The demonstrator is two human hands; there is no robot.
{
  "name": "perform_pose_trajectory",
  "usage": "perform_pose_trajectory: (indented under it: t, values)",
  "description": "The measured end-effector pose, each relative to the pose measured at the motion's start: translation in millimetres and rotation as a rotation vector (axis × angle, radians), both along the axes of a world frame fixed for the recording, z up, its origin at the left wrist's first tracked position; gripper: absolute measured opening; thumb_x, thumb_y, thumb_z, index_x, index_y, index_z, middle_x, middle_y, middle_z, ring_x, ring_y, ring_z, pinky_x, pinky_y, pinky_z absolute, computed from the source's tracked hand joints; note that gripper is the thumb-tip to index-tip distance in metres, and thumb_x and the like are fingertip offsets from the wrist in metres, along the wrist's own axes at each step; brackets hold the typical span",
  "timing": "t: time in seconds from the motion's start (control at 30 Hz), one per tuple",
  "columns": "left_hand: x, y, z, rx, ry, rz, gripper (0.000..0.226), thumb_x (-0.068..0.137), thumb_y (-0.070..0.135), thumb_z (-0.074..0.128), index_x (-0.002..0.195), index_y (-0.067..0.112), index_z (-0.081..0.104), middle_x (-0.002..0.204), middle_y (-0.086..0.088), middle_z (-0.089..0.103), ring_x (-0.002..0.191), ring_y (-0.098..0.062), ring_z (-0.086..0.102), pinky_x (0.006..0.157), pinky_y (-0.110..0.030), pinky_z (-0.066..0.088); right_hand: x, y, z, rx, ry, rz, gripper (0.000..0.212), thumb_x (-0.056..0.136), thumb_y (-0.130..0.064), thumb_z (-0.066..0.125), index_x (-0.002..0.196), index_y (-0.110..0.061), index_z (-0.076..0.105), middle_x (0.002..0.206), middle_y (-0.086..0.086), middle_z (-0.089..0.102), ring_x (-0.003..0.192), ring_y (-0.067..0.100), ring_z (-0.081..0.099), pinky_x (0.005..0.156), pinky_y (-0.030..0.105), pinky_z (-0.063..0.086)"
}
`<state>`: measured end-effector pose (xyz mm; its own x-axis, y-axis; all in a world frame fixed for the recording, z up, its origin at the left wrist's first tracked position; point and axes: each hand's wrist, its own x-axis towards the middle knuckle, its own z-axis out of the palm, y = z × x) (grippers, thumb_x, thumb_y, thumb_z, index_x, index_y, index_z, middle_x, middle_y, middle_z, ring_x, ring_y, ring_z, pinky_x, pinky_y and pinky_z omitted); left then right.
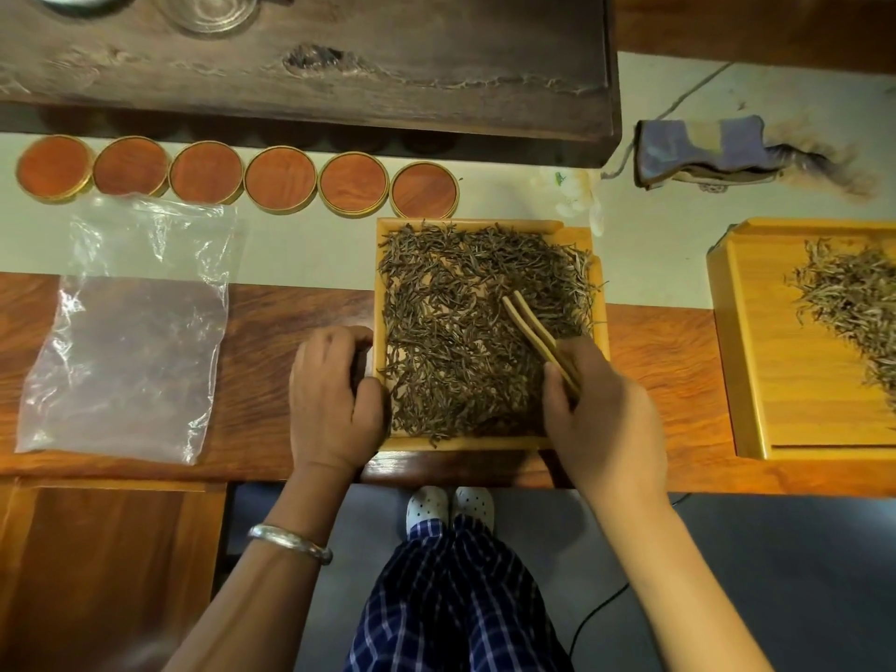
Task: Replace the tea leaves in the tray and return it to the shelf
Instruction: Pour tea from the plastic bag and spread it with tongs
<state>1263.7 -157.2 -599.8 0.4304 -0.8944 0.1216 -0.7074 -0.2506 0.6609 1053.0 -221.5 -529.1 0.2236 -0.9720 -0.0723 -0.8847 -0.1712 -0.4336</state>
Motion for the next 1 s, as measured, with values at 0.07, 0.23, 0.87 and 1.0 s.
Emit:
perform_pose_trajectory:
  t: [0.07, 0.23, 0.87, 1.0]
  values:
    - [0.5, 0.1, -0.6, 0.005, -0.001, 0.000, 0.015, 0.070, 0.019, 0.036, 0.085, 0.023, 0.036, 0.084, 0.002, 0.038, 0.076, -0.014, 0.031, 0.066, -0.027, 0.020, -0.9, 1.5, 1.1, -0.003, -0.005, 0.005, 0.005, 0.092, -0.019, 0.056, 0.092, -0.015, 0.058, 0.054, -0.005, 0.048, 0.038, 0.019, 0.046, 0.035, 0.016, 0.019]
    - [1.3, -1.0, -2.1, 0.029, -0.006, 0.002, 0.013, 0.069, 0.020, 0.035, 0.082, 0.020, 0.035, 0.083, -0.003, 0.040, 0.075, -0.017, 0.032, 0.066, -0.027, 0.021, -5.4, -15.1, 5.8, -0.129, -0.072, -0.014, 0.004, 0.092, -0.016, 0.057, 0.093, -0.013, 0.058, 0.052, -0.003, 0.047, 0.036, 0.015, 0.041, 0.035, 0.016, 0.018]
    - [0.4, -1.3, -3.4, 0.007, 0.004, 0.004, 0.024, 0.071, 0.023, 0.037, 0.086, 0.039, 0.026, 0.085, 0.007, 0.036, 0.076, -0.011, 0.030, 0.065, -0.027, 0.019, -29.5, 14.3, -4.1, -0.090, -0.132, -0.087, 0.014, 0.090, -0.018, 0.059, 0.103, -0.011, 0.060, 0.058, -0.001, 0.056, 0.044, 0.026, 0.054, 0.038, 0.022, 0.031]
    - [0.0, -0.6, -2.9, 0.002, 0.016, 0.012, 0.024, 0.070, 0.022, 0.038, 0.086, 0.038, 0.028, 0.085, 0.007, 0.036, 0.077, -0.011, 0.030, 0.066, -0.026, 0.019, -28.7, -0.3, -4.9, -0.128, -0.099, -0.089, 0.014, 0.091, -0.017, 0.058, 0.102, -0.008, 0.059, 0.060, 0.007, 0.060, 0.045, 0.030, 0.054, 0.039, 0.024, 0.034]
